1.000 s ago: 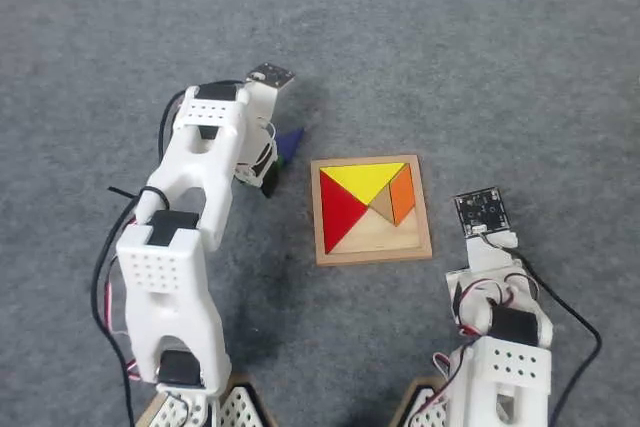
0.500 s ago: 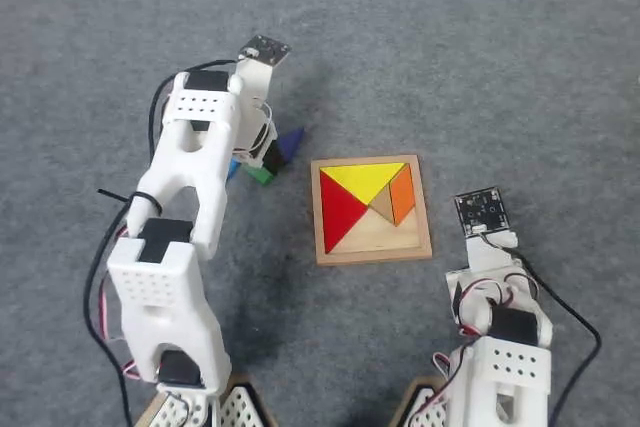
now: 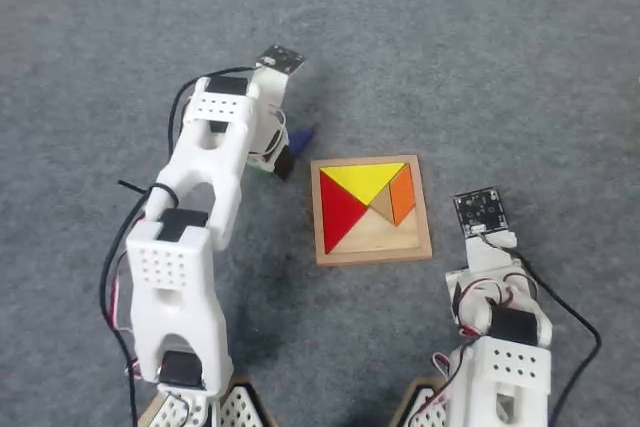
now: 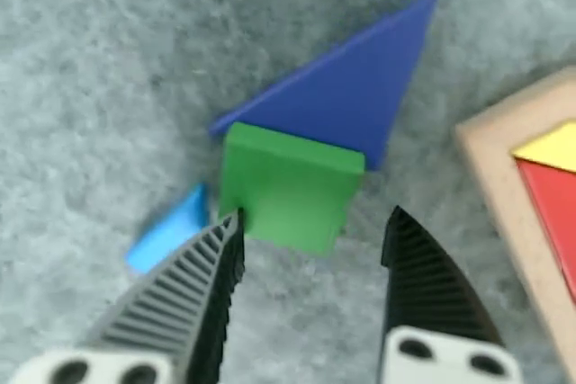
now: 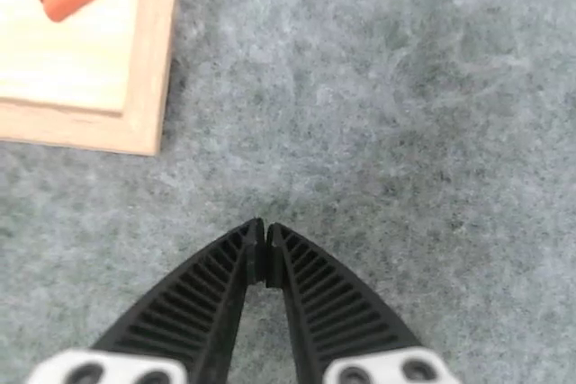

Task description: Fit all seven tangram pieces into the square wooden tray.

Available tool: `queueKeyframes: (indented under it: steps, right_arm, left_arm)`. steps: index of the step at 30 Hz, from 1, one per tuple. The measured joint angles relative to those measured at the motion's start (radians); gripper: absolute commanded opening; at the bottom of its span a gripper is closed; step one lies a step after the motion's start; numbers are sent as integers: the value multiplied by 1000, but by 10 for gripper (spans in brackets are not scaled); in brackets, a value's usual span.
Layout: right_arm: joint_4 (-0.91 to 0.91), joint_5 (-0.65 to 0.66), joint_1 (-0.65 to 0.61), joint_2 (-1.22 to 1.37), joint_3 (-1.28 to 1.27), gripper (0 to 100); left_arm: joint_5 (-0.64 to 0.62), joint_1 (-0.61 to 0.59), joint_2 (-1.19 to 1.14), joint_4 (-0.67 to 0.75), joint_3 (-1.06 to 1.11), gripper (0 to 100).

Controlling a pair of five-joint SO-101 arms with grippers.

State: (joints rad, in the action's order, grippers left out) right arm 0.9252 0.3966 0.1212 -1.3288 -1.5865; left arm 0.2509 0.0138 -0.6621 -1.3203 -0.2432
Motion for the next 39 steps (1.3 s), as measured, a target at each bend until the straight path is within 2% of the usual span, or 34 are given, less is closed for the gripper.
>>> queueKeyframes:
  steps: [10, 17, 23, 26, 29, 35, 39]
  right_arm:
    - [0, 0, -2, 0, 0, 8]
    - [0, 0, -3, 0, 0, 8]
    - [0, 0, -3, 0, 0, 8]
    - [0, 0, -3, 0, 0, 8]
    - [0, 0, -3, 0, 0, 8]
    - [0, 0, -3, 0, 0, 8]
    - [0, 0, -3, 0, 0, 8]
  left_arm:
    - [6, -17, -127, -46, -176, 246]
    - [6, -20, -232, -173, -371, 196]
    - [-2, -43, -222, -364, -523, 196]
    - [2, -32, -201, -379, -583, 196]
    - [-52, -38, -201, -328, -615, 196]
    - [-201, -38, -307, -28, -634, 195]
    - [-203, -37, -377, 5, -634, 193]
